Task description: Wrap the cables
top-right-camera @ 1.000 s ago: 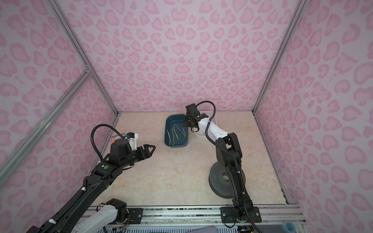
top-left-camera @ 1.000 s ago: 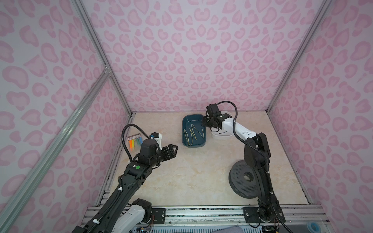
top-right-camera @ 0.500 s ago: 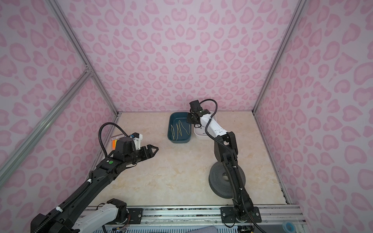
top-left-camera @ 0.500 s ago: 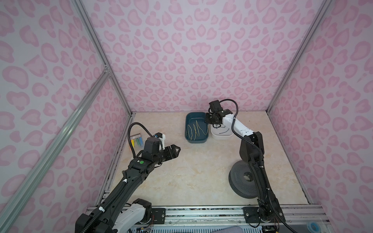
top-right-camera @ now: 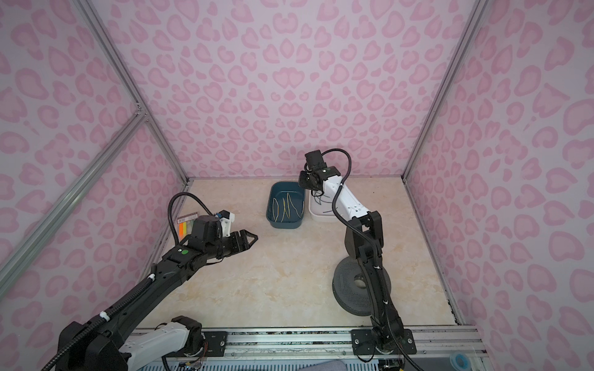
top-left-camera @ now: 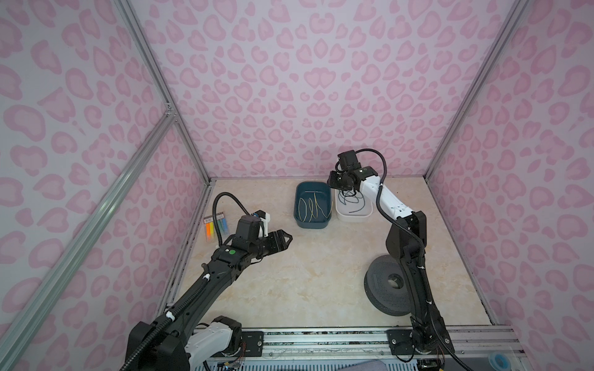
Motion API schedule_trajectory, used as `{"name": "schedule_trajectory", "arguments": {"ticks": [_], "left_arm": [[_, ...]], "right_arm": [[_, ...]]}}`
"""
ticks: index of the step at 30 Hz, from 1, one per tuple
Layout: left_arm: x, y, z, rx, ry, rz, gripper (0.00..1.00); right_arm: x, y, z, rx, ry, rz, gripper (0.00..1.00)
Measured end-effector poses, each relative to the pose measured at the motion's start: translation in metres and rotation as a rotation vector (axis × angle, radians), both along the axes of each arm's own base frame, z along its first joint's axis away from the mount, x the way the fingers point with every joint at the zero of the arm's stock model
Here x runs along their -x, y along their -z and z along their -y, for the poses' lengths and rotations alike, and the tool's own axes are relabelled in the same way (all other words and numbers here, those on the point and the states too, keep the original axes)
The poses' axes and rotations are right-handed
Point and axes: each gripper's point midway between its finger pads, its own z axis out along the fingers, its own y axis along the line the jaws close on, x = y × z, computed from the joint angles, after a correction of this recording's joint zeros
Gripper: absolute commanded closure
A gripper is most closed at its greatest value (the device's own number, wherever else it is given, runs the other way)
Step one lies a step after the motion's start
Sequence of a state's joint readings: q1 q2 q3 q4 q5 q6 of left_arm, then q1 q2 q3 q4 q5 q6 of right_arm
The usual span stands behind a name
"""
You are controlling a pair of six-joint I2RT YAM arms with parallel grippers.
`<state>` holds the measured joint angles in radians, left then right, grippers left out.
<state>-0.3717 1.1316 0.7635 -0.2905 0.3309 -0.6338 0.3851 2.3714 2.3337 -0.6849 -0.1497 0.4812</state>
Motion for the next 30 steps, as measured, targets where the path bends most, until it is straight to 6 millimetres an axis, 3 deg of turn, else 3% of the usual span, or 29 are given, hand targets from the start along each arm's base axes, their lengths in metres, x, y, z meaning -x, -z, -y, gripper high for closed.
{"name": "schedule_trajectory", "arguments": {"ticks": [4, 7, 14, 20, 26, 30], "left_arm": [[-0.006, 0.023, 0.017, -0.048, 0.051, -0.048, 0.42], [-0.017, 0.038, 0.033, -0.074, 0.092, -0.074, 0.44], [-0.076, 0.052, 0.088, -0.051, 0.159, -0.045, 0.49], [-0.109, 0.073, 0.122, -0.001, 0.168, -0.058, 0.49], [-0.132, 0.076, 0.141, 0.040, 0.173, -0.041, 0.49], [-0.147, 0.074, 0.149, 0.051, 0.174, -0.023, 0.49]], "right_arm": [[0.004, -0.024, 0.016, 0.014, 0.019, 0.037, 0.57], [0.020, -0.036, 0.032, 0.029, 0.031, 0.038, 0.57], [0.098, -0.046, 0.077, 0.027, 0.066, 0.046, 0.56], [0.171, -0.027, 0.112, 0.027, 0.107, 0.022, 0.55], [0.215, -0.025, 0.141, 0.023, 0.153, 0.052, 0.54], [0.231, -0.031, 0.149, 0.019, 0.166, 0.075, 0.54]]}}
